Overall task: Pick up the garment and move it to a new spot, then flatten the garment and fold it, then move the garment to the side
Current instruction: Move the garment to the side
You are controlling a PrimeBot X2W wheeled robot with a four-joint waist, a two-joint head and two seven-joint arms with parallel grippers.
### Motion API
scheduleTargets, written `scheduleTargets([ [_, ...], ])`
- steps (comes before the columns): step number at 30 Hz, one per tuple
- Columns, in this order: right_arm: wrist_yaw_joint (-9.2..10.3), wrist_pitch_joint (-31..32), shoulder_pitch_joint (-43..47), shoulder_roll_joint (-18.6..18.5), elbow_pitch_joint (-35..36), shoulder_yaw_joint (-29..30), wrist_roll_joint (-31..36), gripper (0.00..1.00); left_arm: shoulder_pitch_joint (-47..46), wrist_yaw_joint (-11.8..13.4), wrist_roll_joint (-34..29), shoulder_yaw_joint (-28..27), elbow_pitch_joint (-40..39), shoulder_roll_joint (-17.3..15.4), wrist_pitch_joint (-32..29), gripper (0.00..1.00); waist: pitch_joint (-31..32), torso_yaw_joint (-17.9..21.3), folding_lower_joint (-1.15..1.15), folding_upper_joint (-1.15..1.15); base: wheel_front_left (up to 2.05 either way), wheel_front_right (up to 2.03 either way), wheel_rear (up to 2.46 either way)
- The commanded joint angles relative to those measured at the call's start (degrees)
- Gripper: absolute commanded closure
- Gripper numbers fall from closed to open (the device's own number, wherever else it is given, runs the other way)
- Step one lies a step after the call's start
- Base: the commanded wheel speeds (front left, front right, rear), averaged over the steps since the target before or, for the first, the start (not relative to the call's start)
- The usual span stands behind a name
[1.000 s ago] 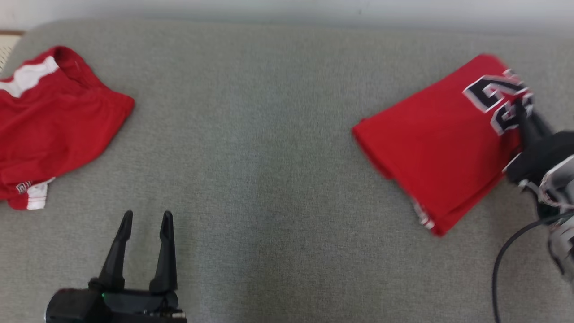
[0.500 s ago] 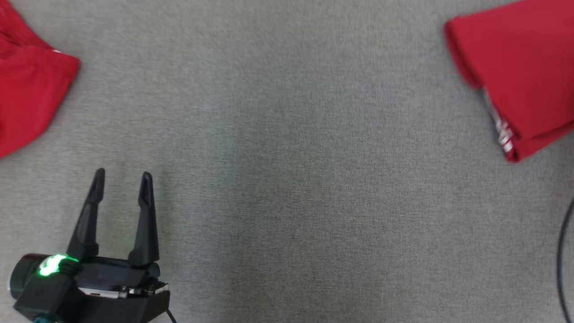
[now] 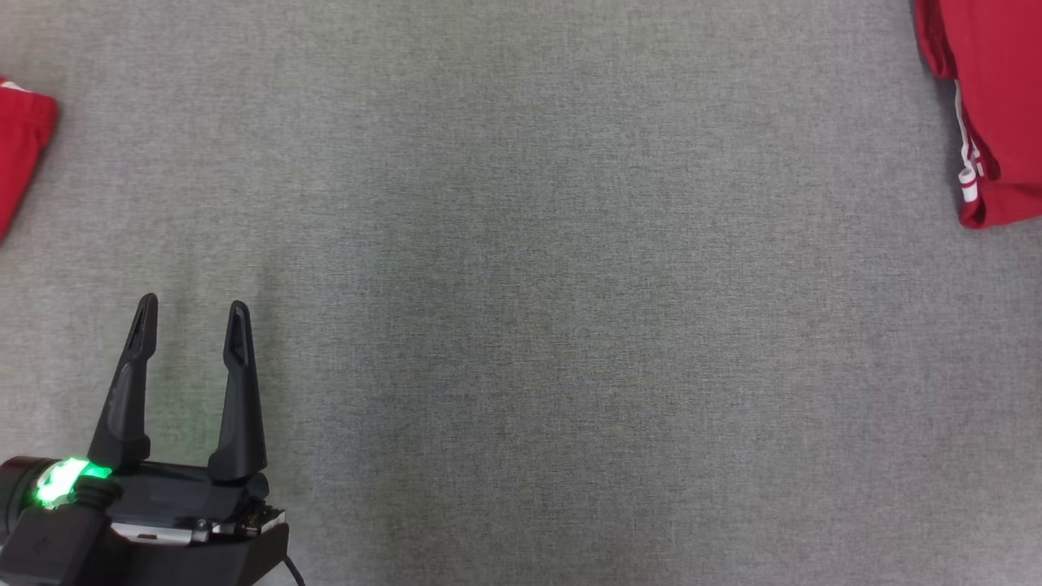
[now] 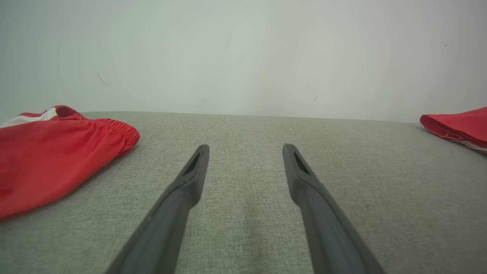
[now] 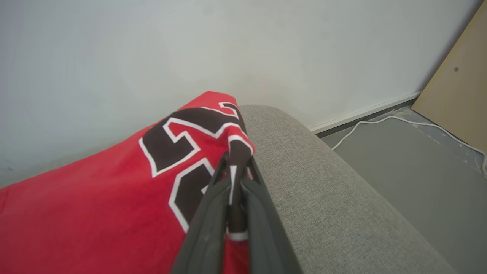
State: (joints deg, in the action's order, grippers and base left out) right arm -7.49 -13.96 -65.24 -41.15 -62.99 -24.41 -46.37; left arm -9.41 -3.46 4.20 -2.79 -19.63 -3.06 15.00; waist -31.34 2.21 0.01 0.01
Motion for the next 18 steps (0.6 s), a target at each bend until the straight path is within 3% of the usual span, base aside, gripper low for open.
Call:
scheduleTargets([
  [1,-0.01,-0.39,-0.22,0.19,-0.28,-0.31,-0.15,1.0,0.58,-0.22,-0.4,-0.15,-0.17,-0.21,0.24,0.0,-0.19,0.31,-0.01,-0.01,0.0,0.0,0.0],
  [9,-0.01,-0.74,-1.17,0.55,-2.46,-1.22,0.11,1.0,0.56,-0.4,-0.54,-0.06,0.32,-0.19,0.24,0.0,-0.23,0.37,-0.01,-0.01,0.0,0.0,0.0],
  [10,-0.01,-0.85,-1.26,0.34,-2.84,-1.37,0.53,0.69,0.54,-0.43,-0.47,-0.13,0.4,-0.18,0.24,0.0,-0.2,0.32,-0.01,-0.01,0.0,0.0,0.0],
  [11,-0.01,-0.9,-1.32,0.33,-3.22,-1.46,0.68,0.0,0.5,-0.44,-0.42,-0.2,0.46,-0.17,0.24,0.0,-0.14,0.27,-0.01,-0.01,0.0,0.0,0.0],
  [18,-0.01,-1.25,-3.57,-0.8,-4.47,-1.69,4.69,0.0,0.5,-0.2,0.11,-0.39,1.17,-0.09,0.24,0.0,0.67,0.21,-0.01,-0.01,0.0,0.0,0.0],
])
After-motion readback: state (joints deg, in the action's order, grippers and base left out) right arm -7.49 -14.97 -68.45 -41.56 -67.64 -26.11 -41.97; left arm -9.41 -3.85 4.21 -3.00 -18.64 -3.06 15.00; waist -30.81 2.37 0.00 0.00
